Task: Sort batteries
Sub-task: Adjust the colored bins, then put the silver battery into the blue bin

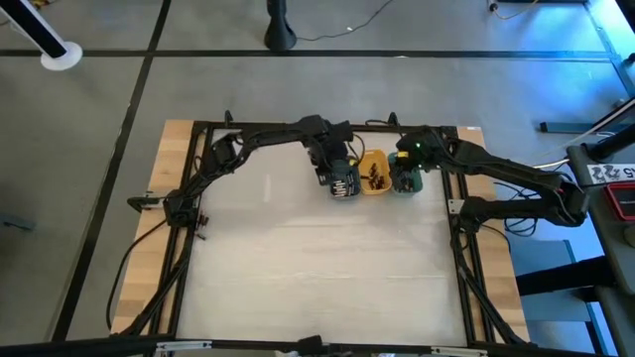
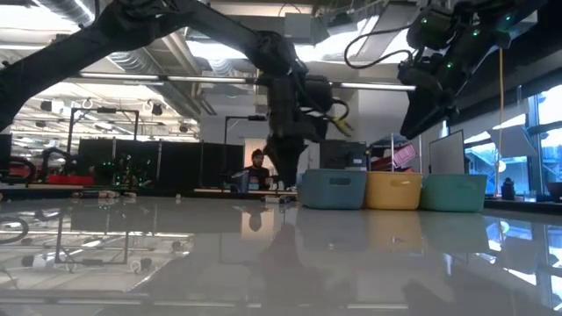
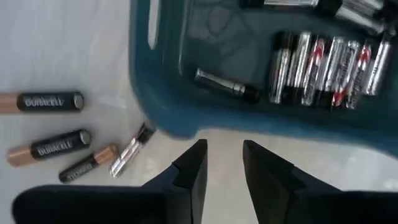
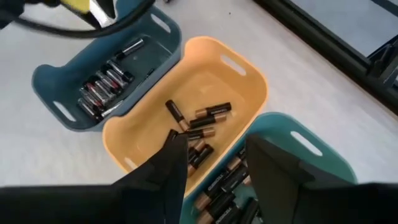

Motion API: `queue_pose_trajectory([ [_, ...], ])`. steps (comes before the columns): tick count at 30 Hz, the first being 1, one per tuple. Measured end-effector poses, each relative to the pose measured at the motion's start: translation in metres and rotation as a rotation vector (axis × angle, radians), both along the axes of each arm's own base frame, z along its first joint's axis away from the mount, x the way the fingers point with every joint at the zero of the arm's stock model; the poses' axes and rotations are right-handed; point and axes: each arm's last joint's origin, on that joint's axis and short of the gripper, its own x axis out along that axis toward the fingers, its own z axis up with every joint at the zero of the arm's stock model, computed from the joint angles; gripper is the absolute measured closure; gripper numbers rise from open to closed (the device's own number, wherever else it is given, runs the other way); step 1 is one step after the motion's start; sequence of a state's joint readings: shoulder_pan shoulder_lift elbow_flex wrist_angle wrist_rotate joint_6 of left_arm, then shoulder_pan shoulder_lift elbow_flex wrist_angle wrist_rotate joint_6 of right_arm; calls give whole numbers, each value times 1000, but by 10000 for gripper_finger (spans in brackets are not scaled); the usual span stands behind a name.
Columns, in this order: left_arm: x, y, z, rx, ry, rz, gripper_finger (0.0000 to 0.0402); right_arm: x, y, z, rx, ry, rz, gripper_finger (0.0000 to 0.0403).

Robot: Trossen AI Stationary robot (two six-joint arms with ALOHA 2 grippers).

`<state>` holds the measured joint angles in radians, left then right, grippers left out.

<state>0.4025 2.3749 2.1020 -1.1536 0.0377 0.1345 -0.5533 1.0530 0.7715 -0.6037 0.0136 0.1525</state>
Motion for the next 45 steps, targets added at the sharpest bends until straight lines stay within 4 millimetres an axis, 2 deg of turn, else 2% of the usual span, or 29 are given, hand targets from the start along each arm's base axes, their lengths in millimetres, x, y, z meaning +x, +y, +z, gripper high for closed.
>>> queue_pose_trajectory([
  [6, 3, -6, -5, 72, 39, -31, 336, 1, 1, 0, 3, -6, 9, 240],
  [11, 10, -5, -11, 83, 1, -59, 362, 1, 1, 0, 9, -10, 11, 240],
  [19, 23, -5, -9, 139, -118, -96, 396, 0, 1, 0, 22, -13, -6, 240],
  [29, 31, -3, -7, 143, -207, -82, 400, 0, 1, -1, 26, -7, -31, 240],
  [38, 13, 0, -9, 77, -61, -56, 401, -4, 3, -4, 55, 32, -37, 240],
  [45, -13, 7, 15, 45, 46, -96, 398, -6, 4, -5, 77, 56, -34, 240],
])
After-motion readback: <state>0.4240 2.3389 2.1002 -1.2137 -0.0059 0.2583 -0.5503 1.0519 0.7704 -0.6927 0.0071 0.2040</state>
